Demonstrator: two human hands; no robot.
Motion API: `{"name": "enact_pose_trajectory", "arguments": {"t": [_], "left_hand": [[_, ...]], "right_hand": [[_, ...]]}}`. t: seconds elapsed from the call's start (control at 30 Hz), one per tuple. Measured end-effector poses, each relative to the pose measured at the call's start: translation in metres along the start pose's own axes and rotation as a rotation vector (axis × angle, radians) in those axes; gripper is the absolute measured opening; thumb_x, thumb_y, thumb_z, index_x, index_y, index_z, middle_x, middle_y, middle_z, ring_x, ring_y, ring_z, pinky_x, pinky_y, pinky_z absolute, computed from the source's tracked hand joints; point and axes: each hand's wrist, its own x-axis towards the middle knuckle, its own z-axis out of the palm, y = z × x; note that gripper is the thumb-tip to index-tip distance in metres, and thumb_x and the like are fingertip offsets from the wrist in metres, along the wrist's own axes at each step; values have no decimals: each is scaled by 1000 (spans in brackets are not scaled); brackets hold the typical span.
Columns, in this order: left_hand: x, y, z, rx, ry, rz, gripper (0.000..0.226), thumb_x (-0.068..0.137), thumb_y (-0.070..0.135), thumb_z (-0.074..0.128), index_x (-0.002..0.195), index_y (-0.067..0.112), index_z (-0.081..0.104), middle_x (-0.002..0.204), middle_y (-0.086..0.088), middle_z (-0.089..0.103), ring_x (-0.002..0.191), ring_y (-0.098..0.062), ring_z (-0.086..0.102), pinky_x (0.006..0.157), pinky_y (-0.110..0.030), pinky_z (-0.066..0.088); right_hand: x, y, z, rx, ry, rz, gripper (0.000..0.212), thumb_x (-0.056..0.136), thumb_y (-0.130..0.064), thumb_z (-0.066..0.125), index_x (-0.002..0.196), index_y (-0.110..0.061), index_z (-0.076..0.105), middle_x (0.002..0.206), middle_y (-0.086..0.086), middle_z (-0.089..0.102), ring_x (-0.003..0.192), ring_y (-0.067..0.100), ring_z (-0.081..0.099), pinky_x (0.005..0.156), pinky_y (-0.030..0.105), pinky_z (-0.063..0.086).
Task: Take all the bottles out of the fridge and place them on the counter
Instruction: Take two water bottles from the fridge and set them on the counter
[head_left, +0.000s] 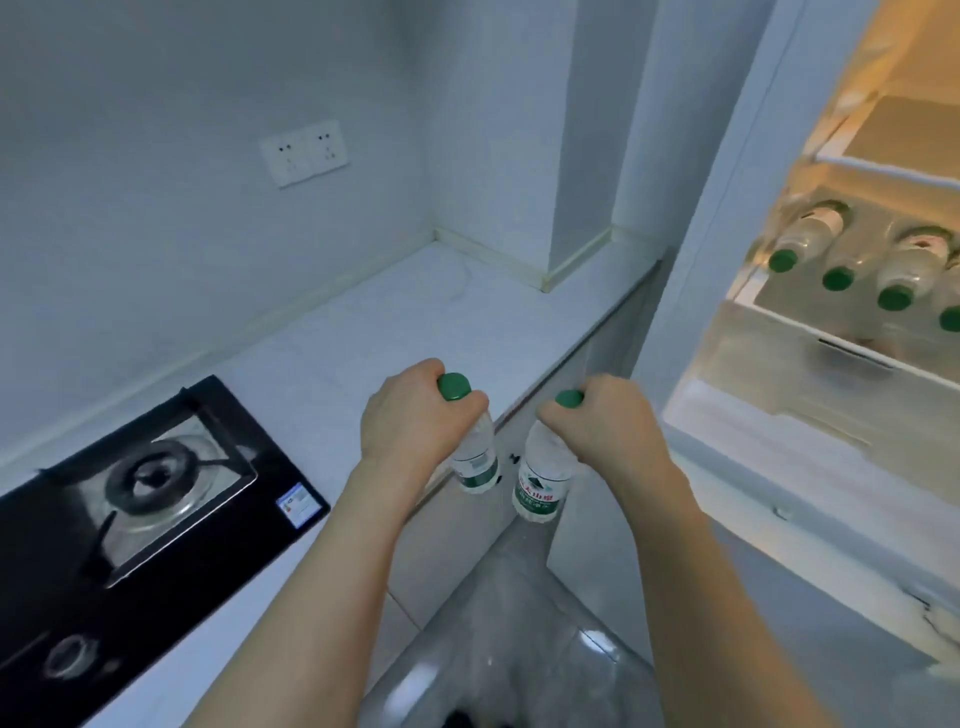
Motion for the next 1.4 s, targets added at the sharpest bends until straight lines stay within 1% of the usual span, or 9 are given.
{"name": "enact_pose_trajectory", "arguments": {"t": [0.2,0.37,0.47,0.63,0.8,0.97,1.1,1.3,1.4], "left_hand": [[-39,-50,-22,3,108,-207,33,74,39,63,66,15,41,60,1,48,57,-20,43,49,-28,33],[-72,-88,-56,11,173,-330,33,71,39,62,70,10,48,64,-4,57,63,-26,57,53,-35,48],[-90,-105,-80,60,214,-352,31,74,38,62,74,8,53,67,-4,58,64,-22,55,52,-31,41],[-131,-144,-126,54,283,-439,21,78,38,63,72,20,53,68,4,58,65,-15,56,51,-27,39],[-172,-183,-162,26,387,-521,22,74,38,63,70,20,50,65,4,59,61,-19,60,50,-26,42],[-215,-223,-196,51,498,-589,24,76,38,63,75,17,51,65,2,58,61,-16,55,47,-26,34],[-251,-255,-219,54,542,-634,23,79,35,62,77,15,51,68,-1,59,63,-18,55,50,-27,38],[-309,-304,-252,62,586,-698,17,81,35,62,82,20,54,71,5,59,63,-9,52,51,-24,36],[-342,-327,-272,52,628,-739,20,82,35,64,76,24,48,68,6,56,64,-16,54,52,-26,34]], "right_hand": [[0,-30,46,34,-87,-98,40,77,-32,61,61,-10,32,57,4,34,51,20,30,46,27,23],[-22,-72,78,51,-184,-243,42,78,-31,62,59,-11,31,56,4,34,51,22,31,46,28,22],[-38,-99,92,79,-231,-300,40,78,-30,62,59,-11,32,57,4,36,50,20,32,46,28,24],[-82,-149,123,124,-300,-402,39,77,-29,63,59,-10,34,58,5,39,51,21,34,46,27,26],[-125,-189,146,99,-351,-495,39,78,-31,63,59,-10,36,59,5,42,54,22,39,46,28,24],[-173,-228,168,98,-410,-577,35,80,-32,61,61,-11,41,62,4,47,57,22,45,47,27,26],[-214,-261,188,98,-433,-677,33,81,-31,61,65,-6,46,66,7,50,60,23,46,48,28,29],[-281,-303,216,41,-517,-793,34,83,-32,59,63,-13,39,64,5,46,56,19,42,47,28,24],[-318,-326,233,50,-559,-845,32,83,-33,58,66,-10,44,66,7,49,57,21,44,48,28,26]]}}
